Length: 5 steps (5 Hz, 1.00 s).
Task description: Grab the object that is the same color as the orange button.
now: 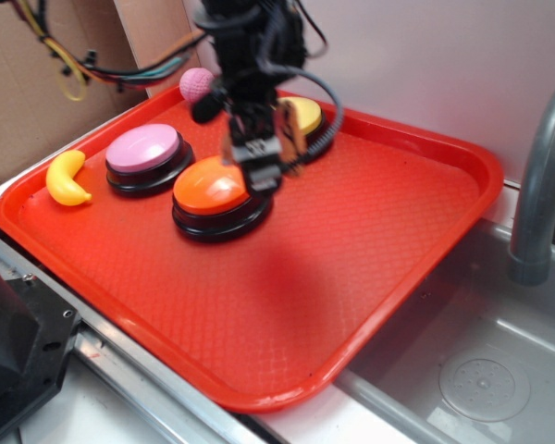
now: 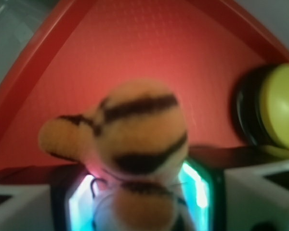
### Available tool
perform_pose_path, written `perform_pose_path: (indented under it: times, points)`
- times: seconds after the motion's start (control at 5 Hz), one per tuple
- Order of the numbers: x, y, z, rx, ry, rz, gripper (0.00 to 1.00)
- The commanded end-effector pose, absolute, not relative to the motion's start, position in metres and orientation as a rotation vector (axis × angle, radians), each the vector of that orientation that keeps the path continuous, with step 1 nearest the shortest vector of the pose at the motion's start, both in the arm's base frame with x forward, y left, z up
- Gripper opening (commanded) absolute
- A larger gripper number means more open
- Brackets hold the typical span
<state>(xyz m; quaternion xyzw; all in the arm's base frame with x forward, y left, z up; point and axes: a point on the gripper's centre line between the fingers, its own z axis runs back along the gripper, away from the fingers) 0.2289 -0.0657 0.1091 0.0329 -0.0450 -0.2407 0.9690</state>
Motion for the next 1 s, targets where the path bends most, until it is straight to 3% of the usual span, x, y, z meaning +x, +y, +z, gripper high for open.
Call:
perform_pose_path:
  times: [0.0, 0.4, 0.8]
  points:
    - [0.205, -0.031, 0.159, 0.085, -0.139, -0.253, 0.0]
    - [0.182, -0.005, 0.177, 0.073, -0.127, -0.071, 0.0]
    - [0.173, 0.0, 0.178, 0.021, -0.12, 0.03, 0.0]
